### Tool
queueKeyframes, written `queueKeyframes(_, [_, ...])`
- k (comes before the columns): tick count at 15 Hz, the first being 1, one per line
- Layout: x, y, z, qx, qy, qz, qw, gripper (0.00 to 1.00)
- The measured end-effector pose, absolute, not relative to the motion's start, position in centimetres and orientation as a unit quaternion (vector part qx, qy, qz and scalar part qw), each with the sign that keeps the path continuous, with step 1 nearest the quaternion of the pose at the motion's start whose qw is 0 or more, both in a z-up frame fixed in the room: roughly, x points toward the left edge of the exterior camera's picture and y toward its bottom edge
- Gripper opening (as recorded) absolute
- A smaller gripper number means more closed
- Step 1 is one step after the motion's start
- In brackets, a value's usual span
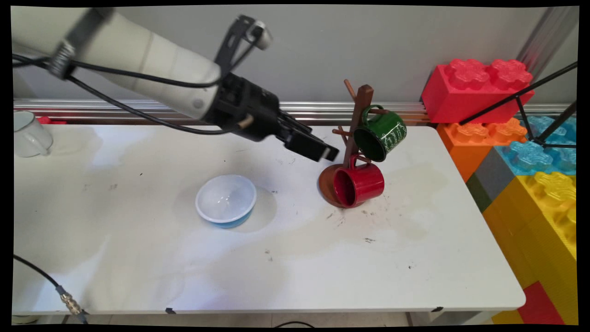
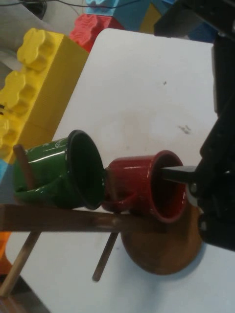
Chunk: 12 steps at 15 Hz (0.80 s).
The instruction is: Pick up the green mug from the rack
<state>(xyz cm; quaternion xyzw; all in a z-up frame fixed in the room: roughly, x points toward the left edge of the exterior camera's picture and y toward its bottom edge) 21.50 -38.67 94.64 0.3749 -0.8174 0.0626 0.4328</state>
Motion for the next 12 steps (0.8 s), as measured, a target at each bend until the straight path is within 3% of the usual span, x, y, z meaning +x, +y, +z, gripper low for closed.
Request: queueKeyframes(12, [14.1,-42.1,90.9,0.454,-0.791,0.025,0.408,1.00])
